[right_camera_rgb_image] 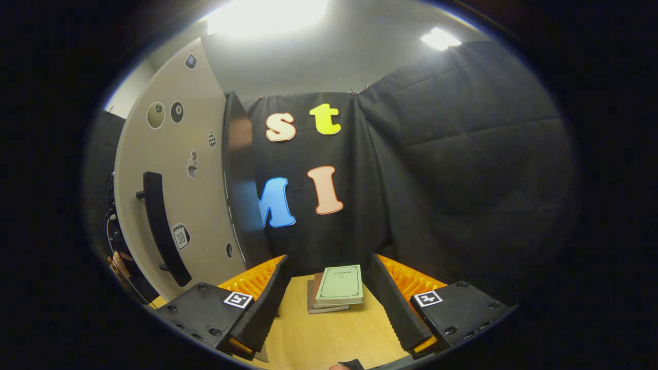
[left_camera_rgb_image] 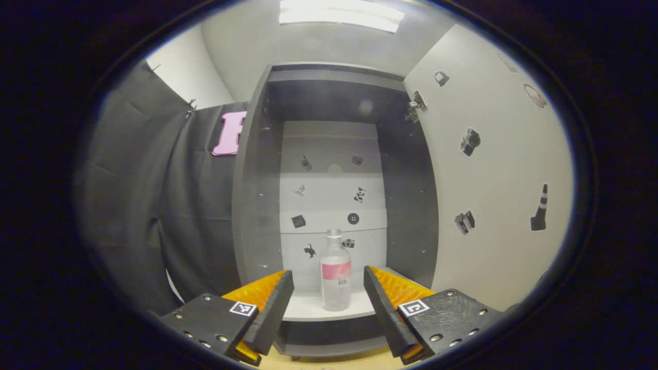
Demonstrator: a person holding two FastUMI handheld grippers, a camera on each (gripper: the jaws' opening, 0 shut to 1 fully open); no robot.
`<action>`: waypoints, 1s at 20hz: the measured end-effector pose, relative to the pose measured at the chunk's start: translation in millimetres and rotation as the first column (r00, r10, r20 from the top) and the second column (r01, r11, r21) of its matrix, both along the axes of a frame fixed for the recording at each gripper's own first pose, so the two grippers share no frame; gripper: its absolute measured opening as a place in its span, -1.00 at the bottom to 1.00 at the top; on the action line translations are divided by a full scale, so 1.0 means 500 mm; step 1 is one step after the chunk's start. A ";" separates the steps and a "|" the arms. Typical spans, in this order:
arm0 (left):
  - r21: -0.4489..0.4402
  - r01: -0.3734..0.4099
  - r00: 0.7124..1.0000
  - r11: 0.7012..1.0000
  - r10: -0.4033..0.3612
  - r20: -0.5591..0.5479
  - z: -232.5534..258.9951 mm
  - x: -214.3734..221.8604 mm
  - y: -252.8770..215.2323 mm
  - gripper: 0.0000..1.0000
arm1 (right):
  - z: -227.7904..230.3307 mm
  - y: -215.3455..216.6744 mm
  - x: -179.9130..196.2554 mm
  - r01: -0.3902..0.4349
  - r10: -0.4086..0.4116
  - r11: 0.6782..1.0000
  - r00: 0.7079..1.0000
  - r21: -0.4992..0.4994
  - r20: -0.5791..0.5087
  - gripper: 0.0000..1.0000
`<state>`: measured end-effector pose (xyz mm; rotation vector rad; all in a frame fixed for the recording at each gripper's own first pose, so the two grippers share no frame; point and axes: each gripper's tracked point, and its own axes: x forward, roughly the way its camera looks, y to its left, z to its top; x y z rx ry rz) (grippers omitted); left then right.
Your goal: Open the cabinet door with the right hand, grasp the bottle in the cabinet with the left hand and place it on the coaster, then close the cabinet door with the right hand.
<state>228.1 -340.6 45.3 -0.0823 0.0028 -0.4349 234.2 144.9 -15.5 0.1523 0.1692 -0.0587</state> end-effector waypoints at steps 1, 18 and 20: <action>0.000 0.021 1.000 1.000 -0.021 -0.004 -0.008 0.013 -0.019 0.66 | -0.006 -0.001 0.003 0.019 -0.019 1.000 1.000 0.002 -0.005 0.96; 0.017 0.090 0.991 0.996 -0.088 -0.102 -0.151 0.219 -0.112 0.69 | -0.091 0.024 0.047 0.145 -0.150 0.988 0.983 -0.061 -0.103 0.96; 0.021 0.103 0.989 0.994 -0.100 -0.111 -0.161 0.226 -0.118 0.69 | -0.096 0.027 0.052 0.145 -0.151 0.988 0.983 -0.059 -0.109 0.95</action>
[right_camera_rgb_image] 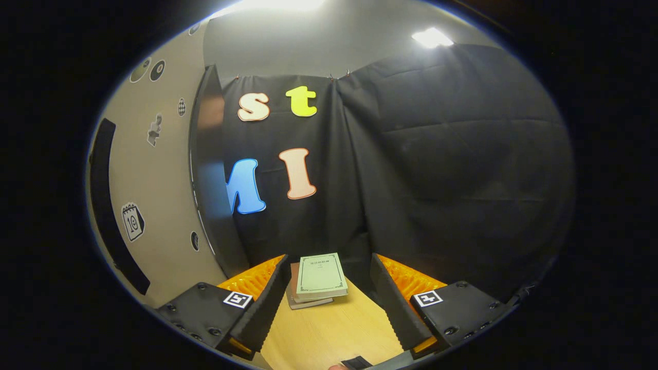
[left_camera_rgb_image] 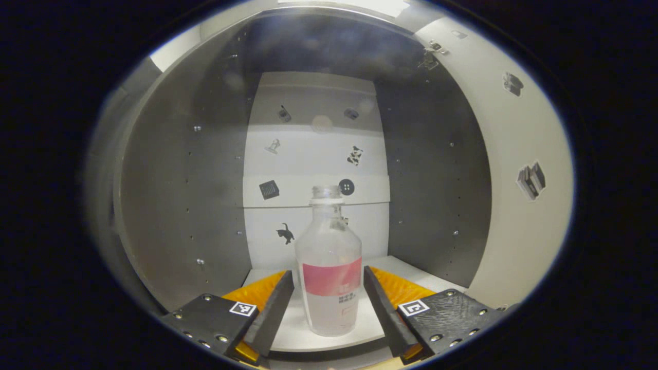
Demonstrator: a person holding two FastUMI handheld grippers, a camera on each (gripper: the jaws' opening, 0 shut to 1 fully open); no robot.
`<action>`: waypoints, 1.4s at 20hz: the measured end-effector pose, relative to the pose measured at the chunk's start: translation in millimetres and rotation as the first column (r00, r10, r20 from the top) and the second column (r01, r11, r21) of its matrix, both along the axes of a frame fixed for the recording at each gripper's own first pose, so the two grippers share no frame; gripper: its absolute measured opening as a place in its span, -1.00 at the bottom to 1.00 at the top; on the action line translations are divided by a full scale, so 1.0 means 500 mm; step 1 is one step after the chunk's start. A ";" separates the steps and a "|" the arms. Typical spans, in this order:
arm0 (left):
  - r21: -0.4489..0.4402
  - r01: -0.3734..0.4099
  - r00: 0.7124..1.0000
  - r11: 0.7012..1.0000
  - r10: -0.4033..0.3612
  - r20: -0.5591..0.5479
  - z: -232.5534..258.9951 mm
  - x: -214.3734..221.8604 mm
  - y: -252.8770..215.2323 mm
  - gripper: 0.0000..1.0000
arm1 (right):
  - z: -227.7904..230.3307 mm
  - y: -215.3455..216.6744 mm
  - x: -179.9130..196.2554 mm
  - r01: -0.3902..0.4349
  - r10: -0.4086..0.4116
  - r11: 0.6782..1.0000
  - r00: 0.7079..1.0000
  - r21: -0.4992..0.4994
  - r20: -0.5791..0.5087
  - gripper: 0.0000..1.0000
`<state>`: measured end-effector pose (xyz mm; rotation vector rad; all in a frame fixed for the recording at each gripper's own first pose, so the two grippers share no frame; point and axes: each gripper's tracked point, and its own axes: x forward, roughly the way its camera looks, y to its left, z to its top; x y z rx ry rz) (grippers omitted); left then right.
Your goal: Open the cabinet door with the right hand, grasp the bottle in the cabinet with the left hand and place it on the coaster, then close the cabinet door with the right hand.
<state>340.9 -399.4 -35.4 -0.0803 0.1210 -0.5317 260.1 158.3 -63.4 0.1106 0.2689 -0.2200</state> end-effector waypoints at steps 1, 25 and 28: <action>-0.005 0.010 1.000 1.000 -0.010 0.001 0.000 0.000 -0.003 0.69 | -0.002 0.001 0.001 0.000 0.000 1.000 1.000 0.000 -0.002 0.95; -0.071 -0.263 0.964 0.962 0.266 0.031 0.051 -0.232 0.324 0.43 | 0.012 0.060 0.017 -0.269 0.267 0.961 0.963 0.067 0.028 0.96; -0.085 -0.309 0.950 0.947 0.312 0.022 0.038 -0.288 0.379 0.48 | 0.019 0.067 0.015 -0.302 0.300 0.951 0.953 0.071 0.037 0.95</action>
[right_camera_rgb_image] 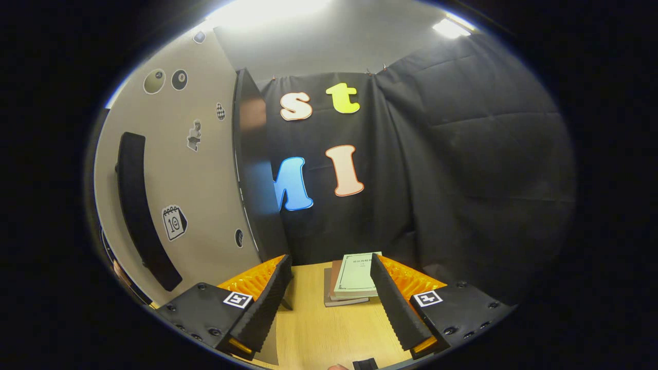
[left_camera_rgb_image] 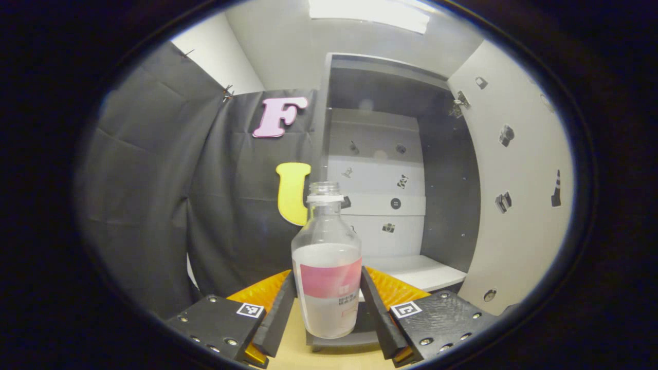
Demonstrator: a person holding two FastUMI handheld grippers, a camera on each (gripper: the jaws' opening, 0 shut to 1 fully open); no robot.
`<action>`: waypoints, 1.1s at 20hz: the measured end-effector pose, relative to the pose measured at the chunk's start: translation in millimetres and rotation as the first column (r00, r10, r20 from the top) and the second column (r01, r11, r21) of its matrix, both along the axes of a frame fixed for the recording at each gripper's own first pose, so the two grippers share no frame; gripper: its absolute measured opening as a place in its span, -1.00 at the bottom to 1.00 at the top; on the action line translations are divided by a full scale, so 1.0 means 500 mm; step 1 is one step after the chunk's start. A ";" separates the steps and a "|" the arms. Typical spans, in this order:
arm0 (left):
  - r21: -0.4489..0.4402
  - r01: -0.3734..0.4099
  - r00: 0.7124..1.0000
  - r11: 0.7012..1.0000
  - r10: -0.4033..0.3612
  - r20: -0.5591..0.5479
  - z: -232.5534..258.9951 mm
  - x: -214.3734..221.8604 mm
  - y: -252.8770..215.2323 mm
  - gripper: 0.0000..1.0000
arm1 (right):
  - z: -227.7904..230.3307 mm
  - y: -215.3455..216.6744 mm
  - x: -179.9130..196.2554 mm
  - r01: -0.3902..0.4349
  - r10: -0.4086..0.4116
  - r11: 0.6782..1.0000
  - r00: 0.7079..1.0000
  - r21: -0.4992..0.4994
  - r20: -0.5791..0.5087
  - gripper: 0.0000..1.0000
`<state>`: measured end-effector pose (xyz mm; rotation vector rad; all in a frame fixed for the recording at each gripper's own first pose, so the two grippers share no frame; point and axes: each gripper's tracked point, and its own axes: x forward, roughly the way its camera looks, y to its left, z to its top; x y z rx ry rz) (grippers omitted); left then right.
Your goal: Open the cabinet door with the right hand, grasp the bottle in the cabinet with the left hand and place it on the coaster, then close the cabinet door with the right hand.
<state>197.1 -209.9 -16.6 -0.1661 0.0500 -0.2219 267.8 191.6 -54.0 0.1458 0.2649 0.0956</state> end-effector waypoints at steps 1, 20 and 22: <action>-0.004 -0.016 1.000 1.000 0.016 0.001 -0.007 -0.017 0.019 0.48 | 0.002 0.000 0.000 -0.003 0.003 1.000 1.000 0.000 0.005 0.95; -0.020 -0.150 0.961 0.988 0.141 -0.237 -0.415 -0.260 0.158 0.48 | -0.039 -0.043 -0.034 0.032 -0.032 0.999 0.999 -0.009 -0.031 0.96; -0.003 -0.149 0.952 0.989 0.143 -0.270 -0.460 -0.282 0.156 0.45 | -0.040 -0.043 -0.032 0.031 -0.031 0.999 0.999 -0.012 -0.030 0.95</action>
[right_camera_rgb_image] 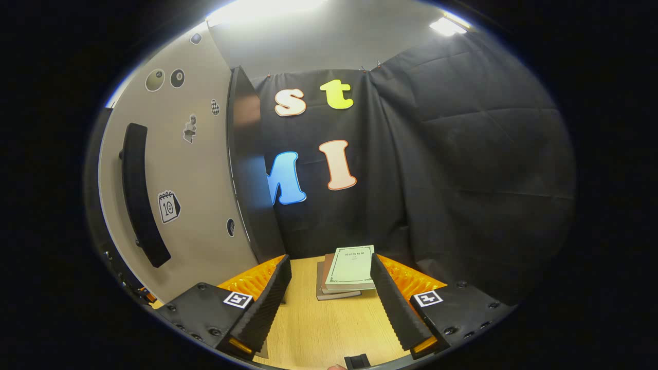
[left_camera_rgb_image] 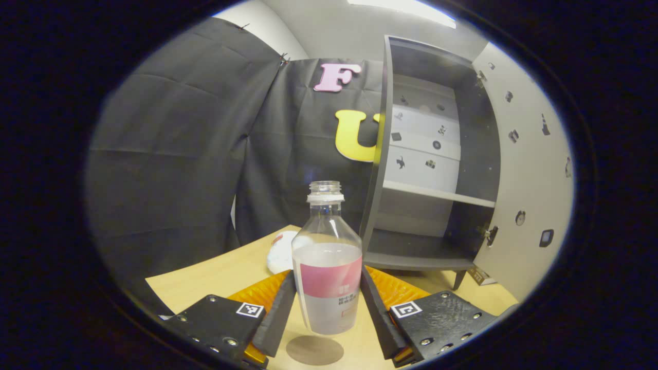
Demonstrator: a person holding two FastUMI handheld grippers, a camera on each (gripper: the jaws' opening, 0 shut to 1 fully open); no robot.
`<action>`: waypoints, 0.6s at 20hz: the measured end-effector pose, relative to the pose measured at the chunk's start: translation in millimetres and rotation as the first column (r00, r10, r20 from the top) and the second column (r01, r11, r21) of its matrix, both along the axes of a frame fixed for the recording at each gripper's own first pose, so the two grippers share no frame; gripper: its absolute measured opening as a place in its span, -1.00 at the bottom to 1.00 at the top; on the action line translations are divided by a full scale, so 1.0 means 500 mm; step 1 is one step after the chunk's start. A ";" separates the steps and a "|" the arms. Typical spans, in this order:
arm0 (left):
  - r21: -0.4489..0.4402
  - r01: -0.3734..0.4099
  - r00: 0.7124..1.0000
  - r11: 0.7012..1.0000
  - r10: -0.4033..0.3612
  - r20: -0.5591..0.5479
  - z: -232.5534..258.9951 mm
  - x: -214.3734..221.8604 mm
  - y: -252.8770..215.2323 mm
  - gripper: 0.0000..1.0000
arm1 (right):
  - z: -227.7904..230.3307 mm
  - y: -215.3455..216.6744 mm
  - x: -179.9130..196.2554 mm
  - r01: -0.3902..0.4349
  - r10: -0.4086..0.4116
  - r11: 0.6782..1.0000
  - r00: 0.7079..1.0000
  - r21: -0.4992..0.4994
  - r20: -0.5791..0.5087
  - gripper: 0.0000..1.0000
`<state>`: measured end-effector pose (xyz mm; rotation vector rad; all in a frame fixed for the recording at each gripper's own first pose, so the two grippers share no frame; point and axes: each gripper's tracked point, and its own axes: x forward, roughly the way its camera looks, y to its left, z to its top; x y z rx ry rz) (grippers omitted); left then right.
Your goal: Open the cabinet door with the right hand, grasp the bottle in the cabinet with the left hand and place it on the coaster, then close the cabinet door with the right hand.
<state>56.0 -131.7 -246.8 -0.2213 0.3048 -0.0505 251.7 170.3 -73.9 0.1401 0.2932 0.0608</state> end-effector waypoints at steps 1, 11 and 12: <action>0.007 0.001 1.000 1.000 -0.001 -0.011 -0.018 -0.008 -0.001 0.48 | -0.003 0.001 0.000 -0.001 0.001 1.000 1.000 0.001 -0.001 0.95; 0.052 -0.006 0.995 0.999 0.011 -0.100 -0.177 -0.021 -0.013 0.48 | -0.024 0.014 -0.017 -0.032 0.029 0.995 0.999 -0.093 -0.039 0.95; 0.056 -0.003 0.994 0.998 0.009 -0.107 -0.188 -0.024 -0.014 0.48 | -0.024 0.015 -0.018 -0.033 0.029 0.994 0.999 -0.100 -0.041 0.95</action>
